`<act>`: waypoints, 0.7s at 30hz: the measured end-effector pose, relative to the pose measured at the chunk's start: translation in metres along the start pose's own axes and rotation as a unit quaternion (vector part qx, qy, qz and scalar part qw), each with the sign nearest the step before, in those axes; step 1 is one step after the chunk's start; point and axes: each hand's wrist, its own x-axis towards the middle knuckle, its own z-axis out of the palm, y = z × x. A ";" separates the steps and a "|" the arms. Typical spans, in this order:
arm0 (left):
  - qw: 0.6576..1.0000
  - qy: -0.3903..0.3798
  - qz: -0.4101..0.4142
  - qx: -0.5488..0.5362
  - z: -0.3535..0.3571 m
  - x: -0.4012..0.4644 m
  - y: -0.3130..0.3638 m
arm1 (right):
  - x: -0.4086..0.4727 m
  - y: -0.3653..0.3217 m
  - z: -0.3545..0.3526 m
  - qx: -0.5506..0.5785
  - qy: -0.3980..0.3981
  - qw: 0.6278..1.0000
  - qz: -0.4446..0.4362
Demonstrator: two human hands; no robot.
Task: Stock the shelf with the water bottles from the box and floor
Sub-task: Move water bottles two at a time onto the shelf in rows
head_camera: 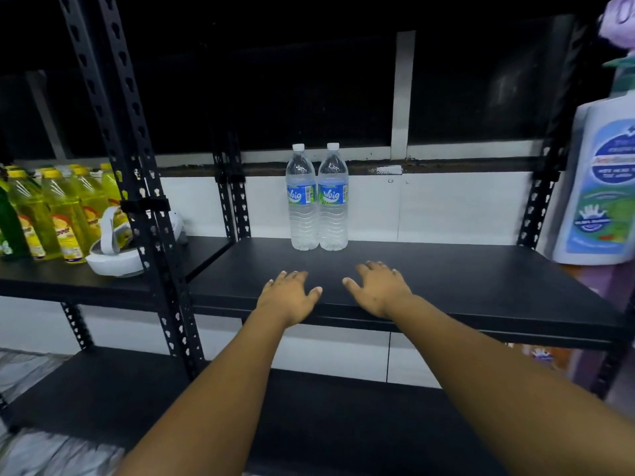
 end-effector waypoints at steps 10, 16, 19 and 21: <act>1.000 0.008 0.012 -0.008 0.011 -0.036 0.042 | -0.051 0.039 0.009 0.027 0.001 1.000 -0.005; 1.000 0.003 -0.019 -0.020 0.037 -0.075 0.067 | -0.084 0.057 0.026 0.049 -0.004 0.998 -0.033; 0.999 0.002 -0.031 -0.032 0.051 -0.102 0.078 | -0.108 0.067 0.033 0.062 -0.020 0.997 -0.047; 0.999 0.005 -0.040 -0.035 0.061 -0.120 0.086 | -0.125 0.074 0.041 0.065 -0.029 0.996 -0.050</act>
